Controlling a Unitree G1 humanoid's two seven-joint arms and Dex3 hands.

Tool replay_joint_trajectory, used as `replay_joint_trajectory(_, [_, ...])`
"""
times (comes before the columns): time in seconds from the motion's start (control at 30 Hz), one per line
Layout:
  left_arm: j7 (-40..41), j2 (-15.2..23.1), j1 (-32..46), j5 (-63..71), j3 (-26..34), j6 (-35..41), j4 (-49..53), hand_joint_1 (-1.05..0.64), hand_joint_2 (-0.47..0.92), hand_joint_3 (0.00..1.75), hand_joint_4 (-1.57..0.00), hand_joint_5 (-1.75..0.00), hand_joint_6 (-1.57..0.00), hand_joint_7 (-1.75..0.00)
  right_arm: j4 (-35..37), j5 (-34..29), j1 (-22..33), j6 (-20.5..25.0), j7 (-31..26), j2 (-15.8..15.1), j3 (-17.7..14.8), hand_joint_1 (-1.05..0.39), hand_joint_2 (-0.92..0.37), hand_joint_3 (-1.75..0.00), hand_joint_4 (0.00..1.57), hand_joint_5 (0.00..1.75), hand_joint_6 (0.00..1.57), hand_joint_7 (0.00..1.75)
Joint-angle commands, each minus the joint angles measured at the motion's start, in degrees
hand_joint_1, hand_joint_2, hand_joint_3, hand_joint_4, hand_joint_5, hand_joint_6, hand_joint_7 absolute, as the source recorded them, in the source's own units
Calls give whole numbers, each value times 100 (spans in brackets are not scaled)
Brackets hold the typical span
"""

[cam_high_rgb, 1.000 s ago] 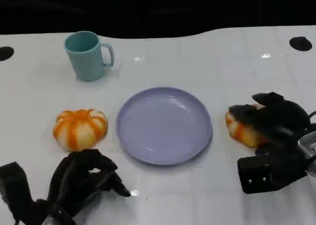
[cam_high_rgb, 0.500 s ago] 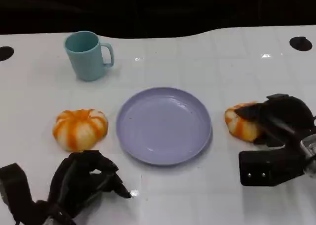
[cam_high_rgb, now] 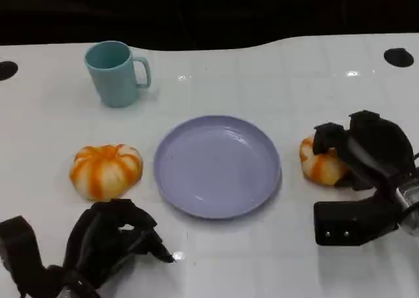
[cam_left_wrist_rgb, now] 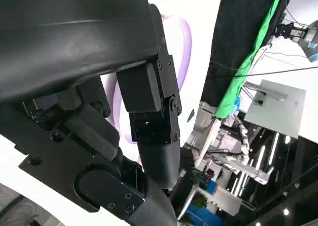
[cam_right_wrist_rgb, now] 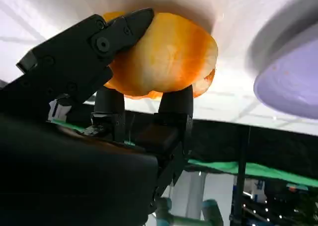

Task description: Grasp the bread from the table and place it into the plate.

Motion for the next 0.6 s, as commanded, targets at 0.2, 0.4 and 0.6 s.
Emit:
replay_joint_trajectory(0.2, [-46,104,-18,6,27,3,54,-105,60,0,-157,-59,-157,-36,-254,401,-162,-467,-474,16,-272,-14,-48,-91,97,175,86,143])
replay_joint_trajectory(0.4, [-9,93,15,23,11,11,7,-105,60,0,-157,-60,-157,-37,-633,626,-111,-900,-596,79,-434,-11,-33,-121,101,175,85,155])
replay_joint_trajectory(0.6, [-30,88,-4,22,18,-27,51,-105,60,0,-157,-60,-157,-36,-1007,790,-182,-1222,-311,266,-484,-12,-30,-138,101,175,80,166])
